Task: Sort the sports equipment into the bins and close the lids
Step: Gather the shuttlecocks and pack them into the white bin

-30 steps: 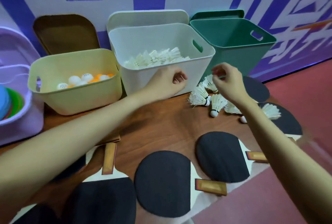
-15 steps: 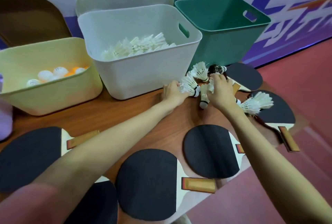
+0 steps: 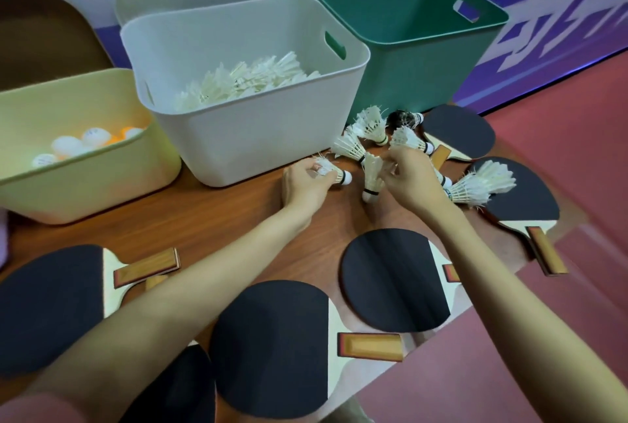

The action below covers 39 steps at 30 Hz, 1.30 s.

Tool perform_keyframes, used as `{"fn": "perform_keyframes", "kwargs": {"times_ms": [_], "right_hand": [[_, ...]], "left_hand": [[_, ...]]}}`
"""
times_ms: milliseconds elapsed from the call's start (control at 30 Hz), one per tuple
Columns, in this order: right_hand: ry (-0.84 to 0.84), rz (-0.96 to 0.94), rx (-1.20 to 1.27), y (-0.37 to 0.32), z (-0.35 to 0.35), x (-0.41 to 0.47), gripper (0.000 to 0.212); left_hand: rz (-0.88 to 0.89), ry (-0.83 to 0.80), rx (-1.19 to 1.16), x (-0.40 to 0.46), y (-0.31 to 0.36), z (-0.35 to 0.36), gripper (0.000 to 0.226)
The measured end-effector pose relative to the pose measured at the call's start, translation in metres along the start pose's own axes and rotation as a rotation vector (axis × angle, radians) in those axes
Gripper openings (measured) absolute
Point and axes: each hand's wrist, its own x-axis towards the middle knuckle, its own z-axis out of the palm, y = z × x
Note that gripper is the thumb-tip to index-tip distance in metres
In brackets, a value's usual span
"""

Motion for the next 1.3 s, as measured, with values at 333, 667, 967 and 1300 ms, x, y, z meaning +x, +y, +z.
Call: {"fn": "perform_keyframes", "kwargs": {"times_ms": [333,667,967,1300], "right_hand": [[0.409,-0.334,0.347,-0.049,-0.041,-0.051,0.01],[0.101,-0.551,0.215,-0.068,-0.018,-0.061,0.014],[-0.095,-0.57,0.209,-0.068,-0.002,-0.05,0.012],[0.014,-0.229,0.326,-0.04,0.011,-0.004,0.03]], "left_hand": [[0.406,-0.043,0.227,-0.031,-0.021,-0.062,0.074],[0.471,-0.155,0.275,-0.046,-0.016,-0.075,0.09],[0.398,-0.124,0.146,-0.043,-0.024,-0.083,0.088],[0.31,-0.091,0.142,-0.015,-0.034,-0.087,0.083]]}}
